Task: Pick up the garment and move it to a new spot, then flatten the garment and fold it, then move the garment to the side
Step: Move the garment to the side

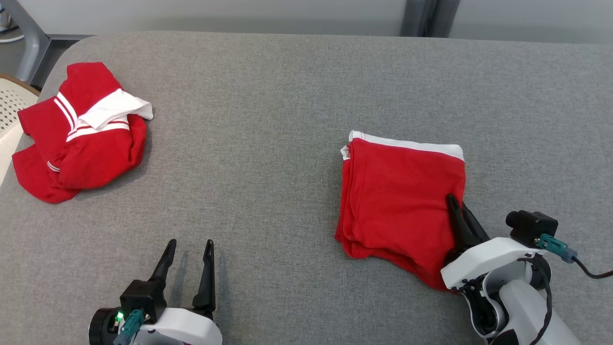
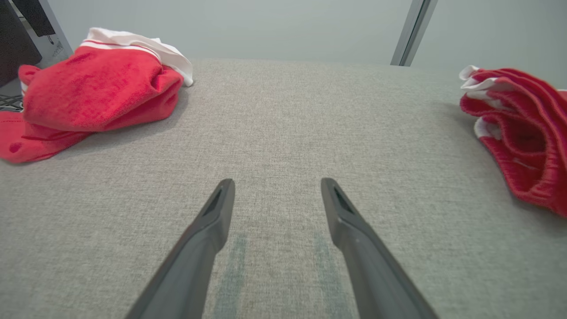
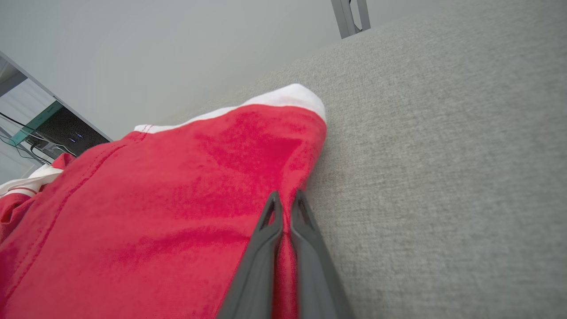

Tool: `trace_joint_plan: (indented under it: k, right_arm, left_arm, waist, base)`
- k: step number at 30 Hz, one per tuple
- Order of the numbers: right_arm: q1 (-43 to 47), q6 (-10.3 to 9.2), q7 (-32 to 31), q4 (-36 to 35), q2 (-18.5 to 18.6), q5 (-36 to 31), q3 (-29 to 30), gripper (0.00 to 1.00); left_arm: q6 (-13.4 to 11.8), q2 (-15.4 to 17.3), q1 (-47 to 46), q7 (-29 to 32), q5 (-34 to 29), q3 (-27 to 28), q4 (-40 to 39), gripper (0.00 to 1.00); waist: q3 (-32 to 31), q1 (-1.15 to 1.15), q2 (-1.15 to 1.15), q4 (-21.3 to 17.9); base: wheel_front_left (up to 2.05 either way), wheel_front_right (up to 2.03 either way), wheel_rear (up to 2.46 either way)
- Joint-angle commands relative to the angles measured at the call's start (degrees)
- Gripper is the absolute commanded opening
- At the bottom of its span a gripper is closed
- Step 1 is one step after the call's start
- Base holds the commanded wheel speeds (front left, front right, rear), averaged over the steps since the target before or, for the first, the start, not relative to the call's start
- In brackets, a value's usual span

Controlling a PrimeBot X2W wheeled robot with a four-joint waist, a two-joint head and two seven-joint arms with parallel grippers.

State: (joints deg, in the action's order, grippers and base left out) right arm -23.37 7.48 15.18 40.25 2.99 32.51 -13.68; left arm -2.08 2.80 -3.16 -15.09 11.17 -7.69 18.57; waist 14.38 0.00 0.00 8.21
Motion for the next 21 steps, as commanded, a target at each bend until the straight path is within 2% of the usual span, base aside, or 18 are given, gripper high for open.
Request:
trace_joint_plan:
  k: [1,5,10,21]
  right_arm:
    - [0.7,0.02,-0.1,1.1,-0.1,0.5,0.1,0.00]
    - [0.7,0.01,-0.1,0.3,0.2,-0.8,1.4,0.00]
    - [2.0,0.01,-0.1,-1.2,0.1,-1.6,2.2,0.00]
    - [2.4,0.01,-0.1,-2.2,0.1,-1.6,1.1,0.00]
  left_arm:
    - [0.2,0.2,-0.5,-0.1,-0.5,0.3,0.0,1.00]
    - [0.6,0.2,-0.3,-0.1,-0.9,0.2,-0.3,1.00]
    - [1.0,0.2,-0.1,-0.1,-1.1,0.2,-0.8,1.00]
    - [2.7,0.2,-2.5,-0.1,-2.5,-2.7,-1.5,1.00]
  waist:
    - [-0.5,0.00,0.00,-0.3]
    - [-1.3,0.00,0.00,-1.3]
    - [-3.0,0.00,0.00,-5.6]
    - [-3.1,0.00,0.00,-21.6]
  base:
    - [0.00,0.00,0.00]
    - [0.00,0.00,0.00]
    - [0.00,0.00,0.00]
    - [0.00,0.00,0.00]
